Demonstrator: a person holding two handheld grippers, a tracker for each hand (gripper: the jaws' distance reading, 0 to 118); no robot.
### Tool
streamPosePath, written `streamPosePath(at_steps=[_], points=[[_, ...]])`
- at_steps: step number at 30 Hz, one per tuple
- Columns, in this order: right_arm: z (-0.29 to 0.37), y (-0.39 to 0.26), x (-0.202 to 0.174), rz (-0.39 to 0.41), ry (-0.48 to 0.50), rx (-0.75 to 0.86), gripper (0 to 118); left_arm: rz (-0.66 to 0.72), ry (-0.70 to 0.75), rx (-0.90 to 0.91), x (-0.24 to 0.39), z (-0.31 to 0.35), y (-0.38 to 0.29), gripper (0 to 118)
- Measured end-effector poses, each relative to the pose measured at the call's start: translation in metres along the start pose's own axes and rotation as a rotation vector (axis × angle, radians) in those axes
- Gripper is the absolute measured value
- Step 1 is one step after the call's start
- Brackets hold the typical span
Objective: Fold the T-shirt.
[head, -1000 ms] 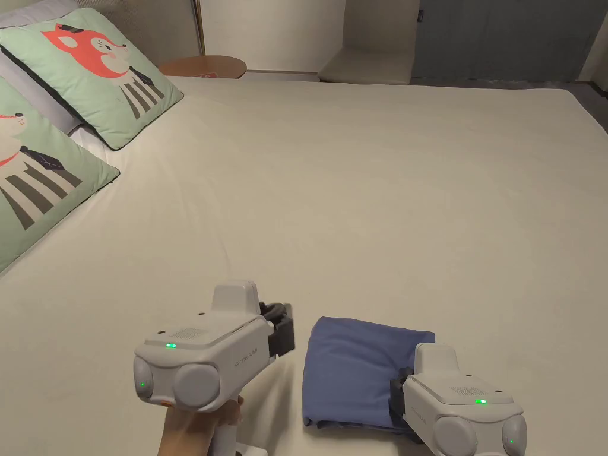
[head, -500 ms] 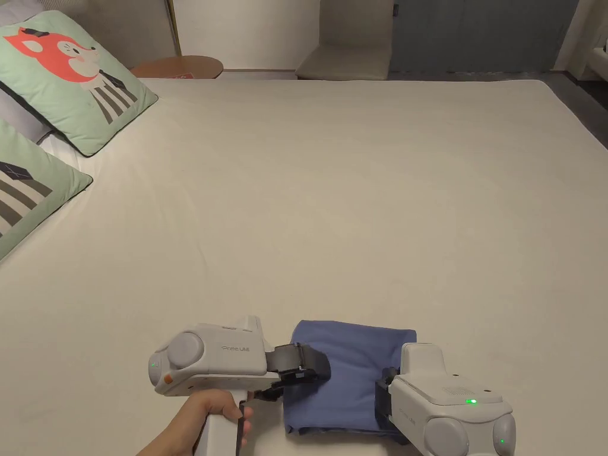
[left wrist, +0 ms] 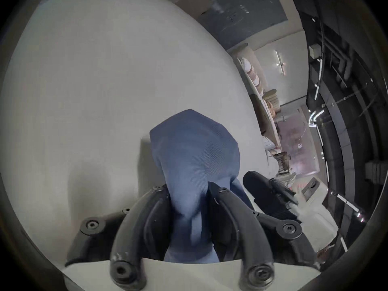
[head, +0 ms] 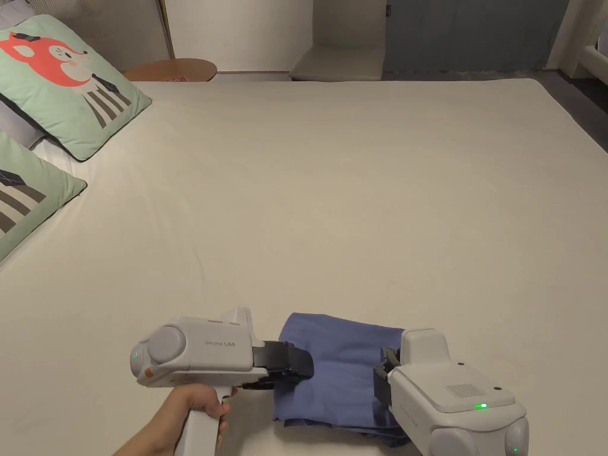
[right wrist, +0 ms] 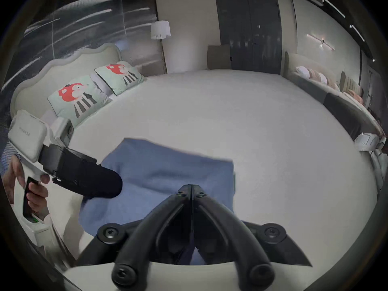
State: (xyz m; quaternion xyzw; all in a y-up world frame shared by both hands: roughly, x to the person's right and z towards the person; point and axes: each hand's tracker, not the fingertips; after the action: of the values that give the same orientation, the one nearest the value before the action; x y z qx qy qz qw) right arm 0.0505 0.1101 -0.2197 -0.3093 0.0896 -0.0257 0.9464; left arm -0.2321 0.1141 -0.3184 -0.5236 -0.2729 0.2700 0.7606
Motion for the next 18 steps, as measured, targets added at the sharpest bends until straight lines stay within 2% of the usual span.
streamPosePath(at_steps=[4,13,18], points=[[0.010,0.028,-0.022,0.049,-0.008,0.111,0,-0.111,0.105,0.005,-0.016,0.032,0.019,24],[0.016,0.084,-0.092,0.078,-0.019,0.347,0,-0.125,0.311,0.063,-0.120,0.144,0.067,24],[0.001,0.105,-0.124,0.079,-0.005,0.384,0,-0.112,0.425,0.090,-0.173,0.206,0.081,24]])
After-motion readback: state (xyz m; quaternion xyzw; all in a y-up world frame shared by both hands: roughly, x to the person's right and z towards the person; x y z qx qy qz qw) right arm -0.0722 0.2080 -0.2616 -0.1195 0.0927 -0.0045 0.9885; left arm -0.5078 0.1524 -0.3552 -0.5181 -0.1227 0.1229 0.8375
